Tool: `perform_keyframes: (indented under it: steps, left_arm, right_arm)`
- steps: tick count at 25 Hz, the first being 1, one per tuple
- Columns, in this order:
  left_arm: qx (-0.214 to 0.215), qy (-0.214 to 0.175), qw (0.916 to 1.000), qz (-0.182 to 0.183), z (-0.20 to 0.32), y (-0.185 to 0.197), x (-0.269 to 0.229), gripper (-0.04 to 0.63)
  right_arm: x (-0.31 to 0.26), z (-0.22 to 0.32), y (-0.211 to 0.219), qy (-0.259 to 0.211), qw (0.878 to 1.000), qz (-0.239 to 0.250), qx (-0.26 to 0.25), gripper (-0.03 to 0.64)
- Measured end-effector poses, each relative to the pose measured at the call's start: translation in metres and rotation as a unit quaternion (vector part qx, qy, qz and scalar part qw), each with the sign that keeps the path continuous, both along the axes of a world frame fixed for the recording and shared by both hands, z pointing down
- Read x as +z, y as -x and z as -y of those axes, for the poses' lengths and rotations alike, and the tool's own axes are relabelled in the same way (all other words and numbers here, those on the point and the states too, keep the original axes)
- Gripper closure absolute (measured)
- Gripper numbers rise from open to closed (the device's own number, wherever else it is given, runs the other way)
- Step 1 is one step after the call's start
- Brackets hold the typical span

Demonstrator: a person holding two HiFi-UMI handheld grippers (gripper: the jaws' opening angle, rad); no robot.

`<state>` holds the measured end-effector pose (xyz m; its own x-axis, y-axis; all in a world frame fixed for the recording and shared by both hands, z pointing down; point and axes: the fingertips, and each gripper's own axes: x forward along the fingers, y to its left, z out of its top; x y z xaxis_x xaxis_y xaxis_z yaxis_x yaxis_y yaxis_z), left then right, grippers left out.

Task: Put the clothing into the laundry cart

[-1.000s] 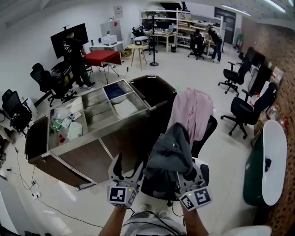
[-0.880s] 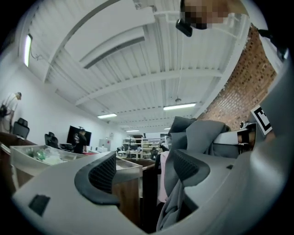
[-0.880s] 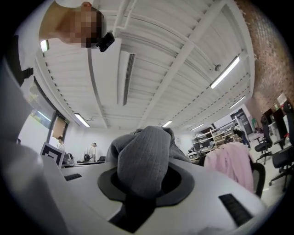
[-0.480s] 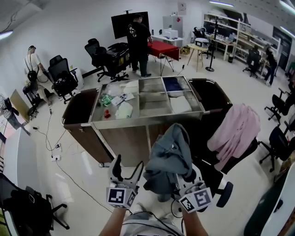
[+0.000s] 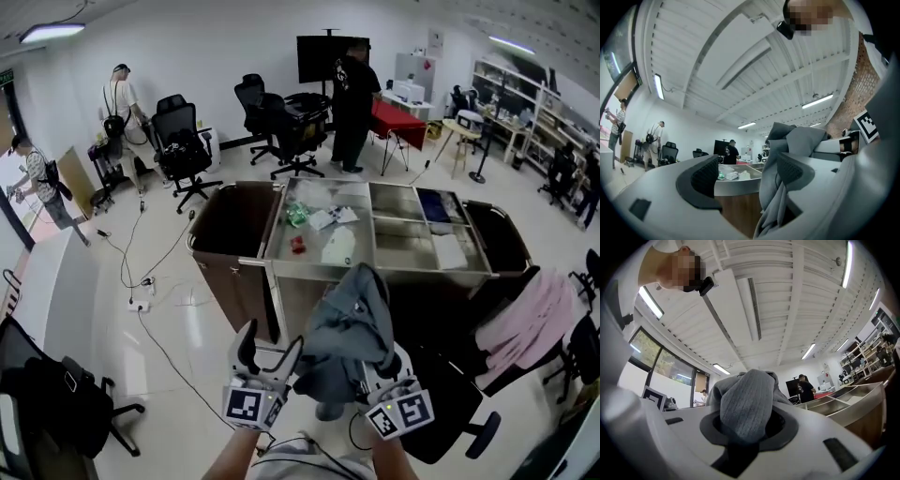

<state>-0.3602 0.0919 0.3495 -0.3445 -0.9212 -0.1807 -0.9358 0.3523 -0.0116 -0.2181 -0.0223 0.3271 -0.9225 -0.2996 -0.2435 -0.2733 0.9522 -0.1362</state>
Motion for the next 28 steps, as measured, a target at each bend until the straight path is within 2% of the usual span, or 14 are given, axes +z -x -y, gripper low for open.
perform_keyframes:
  steps: [5,12,16,20,24,28]
  left_arm:
    - [-0.046,-0.005,0.9989,-0.01,-0.041,0.066,0.003,0.216]
    - [-0.095,-0.013,0.9947,-0.036,-0.076,0.12,-0.001,0.216]
    - [-0.144,-0.018,0.9889,-0.029,-0.1,0.161,0.0,0.216]
    - [-0.178,-0.022,0.9836,-0.018,-0.095,0.198,-0.012,0.216]
    - [-0.192,-0.033,0.9805,-0.025,-0.067,0.228,-0.034,0.216]
    - [-0.229,-0.035,0.9728,0.001,-0.056,0.263,-0.03,0.216]
  right_arm:
    - [0.001,-0.024,0.071,0.002,0.999,-0.004,-0.034,0.499]
    - [-0.006,-0.045,0.153,0.003,0.995,-0.002,-0.098,0.499]
    - [-0.009,-0.047,0.204,0.001,0.99,0.008,-0.142,0.499]
    - [-0.016,-0.038,0.254,-0.002,0.982,0.024,-0.185,0.499]
    - [-0.032,-0.018,0.3,-0.008,0.974,0.049,-0.22,0.499]
    - [-0.051,0.009,0.34,-0.012,0.967,0.071,-0.243,0.499]
